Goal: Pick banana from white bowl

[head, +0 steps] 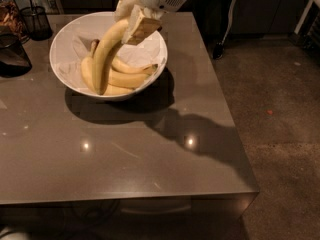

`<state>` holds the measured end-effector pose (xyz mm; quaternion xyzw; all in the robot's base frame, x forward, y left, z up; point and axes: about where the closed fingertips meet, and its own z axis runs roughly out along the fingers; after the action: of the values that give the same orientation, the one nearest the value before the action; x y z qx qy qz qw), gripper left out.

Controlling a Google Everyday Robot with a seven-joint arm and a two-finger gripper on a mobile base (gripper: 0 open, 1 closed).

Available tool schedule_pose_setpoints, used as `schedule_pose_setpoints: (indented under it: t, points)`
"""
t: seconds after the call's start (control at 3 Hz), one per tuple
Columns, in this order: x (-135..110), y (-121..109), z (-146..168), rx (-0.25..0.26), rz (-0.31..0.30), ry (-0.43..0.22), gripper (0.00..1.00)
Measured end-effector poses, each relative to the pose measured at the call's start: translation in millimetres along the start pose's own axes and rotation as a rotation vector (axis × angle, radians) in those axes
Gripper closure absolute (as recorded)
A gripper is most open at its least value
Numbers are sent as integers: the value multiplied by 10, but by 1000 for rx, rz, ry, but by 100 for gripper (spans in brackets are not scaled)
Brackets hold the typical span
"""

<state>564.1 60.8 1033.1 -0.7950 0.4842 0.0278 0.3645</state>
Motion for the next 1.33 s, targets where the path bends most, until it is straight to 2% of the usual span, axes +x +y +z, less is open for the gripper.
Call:
schedule_pose_setpoints:
  t: [0.33,0.67,1.33]
  points:
    - [16,8,38,-16,3,2,100]
    - [-136,132,-105,8,33,-3,100]
    - [-335,335,-319,33,47,35,100]
